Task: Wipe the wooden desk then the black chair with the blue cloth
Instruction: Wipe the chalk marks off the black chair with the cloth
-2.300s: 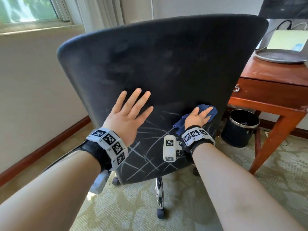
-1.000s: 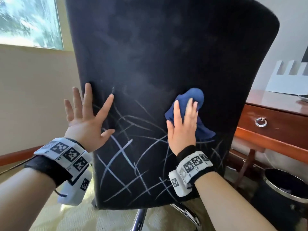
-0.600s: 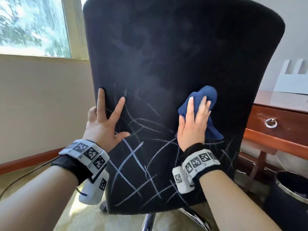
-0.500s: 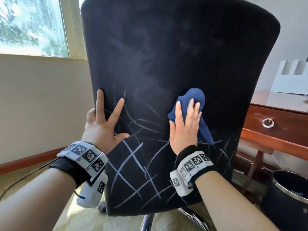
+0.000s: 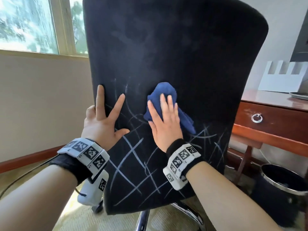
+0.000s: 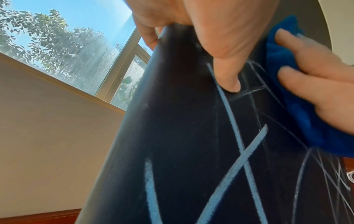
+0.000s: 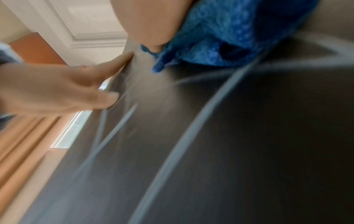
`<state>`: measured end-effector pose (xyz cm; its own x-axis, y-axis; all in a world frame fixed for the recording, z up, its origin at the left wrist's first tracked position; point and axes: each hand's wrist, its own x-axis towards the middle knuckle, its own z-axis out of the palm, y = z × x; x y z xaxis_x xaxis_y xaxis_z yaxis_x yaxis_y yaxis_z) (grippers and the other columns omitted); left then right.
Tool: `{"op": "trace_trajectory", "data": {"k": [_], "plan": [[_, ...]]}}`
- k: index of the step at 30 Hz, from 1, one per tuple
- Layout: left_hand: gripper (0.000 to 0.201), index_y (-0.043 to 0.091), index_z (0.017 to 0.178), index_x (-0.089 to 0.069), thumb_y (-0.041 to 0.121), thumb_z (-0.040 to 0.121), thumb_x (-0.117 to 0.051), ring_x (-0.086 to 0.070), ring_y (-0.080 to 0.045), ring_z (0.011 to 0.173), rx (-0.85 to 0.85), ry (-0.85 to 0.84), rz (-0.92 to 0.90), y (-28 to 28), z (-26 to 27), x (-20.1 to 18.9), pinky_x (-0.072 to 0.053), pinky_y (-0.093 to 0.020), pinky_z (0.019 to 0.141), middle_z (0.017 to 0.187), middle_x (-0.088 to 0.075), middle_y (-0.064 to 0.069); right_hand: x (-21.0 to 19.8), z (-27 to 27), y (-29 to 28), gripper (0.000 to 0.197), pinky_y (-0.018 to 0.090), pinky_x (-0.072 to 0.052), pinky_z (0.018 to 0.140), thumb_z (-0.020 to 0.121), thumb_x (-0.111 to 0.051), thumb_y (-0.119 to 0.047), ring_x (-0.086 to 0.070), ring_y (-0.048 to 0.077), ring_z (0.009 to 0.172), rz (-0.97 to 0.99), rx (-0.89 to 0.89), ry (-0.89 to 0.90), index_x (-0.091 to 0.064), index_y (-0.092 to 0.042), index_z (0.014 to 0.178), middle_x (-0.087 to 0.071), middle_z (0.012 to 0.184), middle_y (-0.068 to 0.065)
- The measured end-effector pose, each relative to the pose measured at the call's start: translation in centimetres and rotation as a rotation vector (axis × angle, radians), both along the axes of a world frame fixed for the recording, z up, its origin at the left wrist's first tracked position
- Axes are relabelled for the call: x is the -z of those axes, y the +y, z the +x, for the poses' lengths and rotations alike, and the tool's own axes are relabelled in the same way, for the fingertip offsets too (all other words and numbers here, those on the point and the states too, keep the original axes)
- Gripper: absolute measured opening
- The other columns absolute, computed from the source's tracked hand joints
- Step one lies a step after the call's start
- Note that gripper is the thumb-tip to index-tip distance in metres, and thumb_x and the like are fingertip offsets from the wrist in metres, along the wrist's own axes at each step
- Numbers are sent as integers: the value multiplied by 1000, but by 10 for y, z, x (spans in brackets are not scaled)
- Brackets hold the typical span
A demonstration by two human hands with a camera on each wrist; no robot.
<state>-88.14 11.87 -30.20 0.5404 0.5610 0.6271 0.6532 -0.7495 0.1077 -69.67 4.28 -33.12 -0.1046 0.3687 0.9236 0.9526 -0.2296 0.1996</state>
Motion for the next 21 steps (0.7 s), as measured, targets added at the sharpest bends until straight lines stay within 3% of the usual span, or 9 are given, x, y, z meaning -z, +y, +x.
{"op": "trace_trajectory", "data": {"k": [3, 6, 8, 11, 13, 17, 21], "plan": [[100, 50, 128, 24, 54, 80, -63, -19, -37, 126, 9, 1, 6, 1, -1, -2, -28, -45, 108, 139, 46, 7, -46, 9, -3, 52, 52, -18, 109, 90, -40, -25, -22, 39, 135, 52, 19, -80, -31, -17, 141, -31, 146, 23], [98, 53, 122, 30, 56, 82, -59, -18, -35, 126, 1, 33, 17, 0, -1, -3, -28, -42, 108, 135, 50, 5, -77, 21, -14, 54, 52, -20, 113, 95, -40, -24, -16, 41, 140, 190, 51, 250, -28, -14, 146, -19, 151, 24], [98, 55, 120, 32, 56, 83, -58, -18, -34, 127, -3, 42, 18, -2, -1, -2, -28, -42, 108, 134, 51, 4, -66, 17, -14, 55, 53, -21, 113, 95, -34, -28, -14, 42, 140, 205, 71, 344, -26, -13, 147, -15, 152, 25], [100, 55, 121, 32, 56, 82, -60, -19, -35, 126, -7, 38, 25, -4, 0, 0, -28, -42, 108, 134, 52, 4, -21, 2, -3, 55, 54, -20, 109, 92, -34, -29, -20, 44, 136, 108, 134, 146, -26, -13, 143, -24, 147, 27], [101, 53, 122, 33, 57, 81, -59, -20, -35, 125, -14, 46, 43, -5, 1, 0, -28, -41, 108, 134, 52, 2, -9, -1, 2, 55, 53, -16, 109, 91, -36, -29, -15, 41, 135, 55, 131, 77, -23, -15, 143, -20, 147, 23], [99, 51, 122, 33, 58, 83, -57, -19, -33, 125, -7, 54, 29, -3, 0, -2, -27, -40, 109, 133, 52, 2, -35, 3, 1, 58, 52, -15, 109, 91, -39, -30, -13, 37, 136, 79, 43, 38, -20, -15, 143, -25, 148, 26], [100, 50, 123, 35, 58, 83, -56, -18, -32, 125, -3, 61, 44, 0, 2, 0, -26, -40, 109, 132, 53, 0, -50, 1, -5, 72, 53, -16, 111, 90, -43, -34, -7, 28, 140, 217, -86, 257, -9, -5, 145, -21, 150, 25]]}}
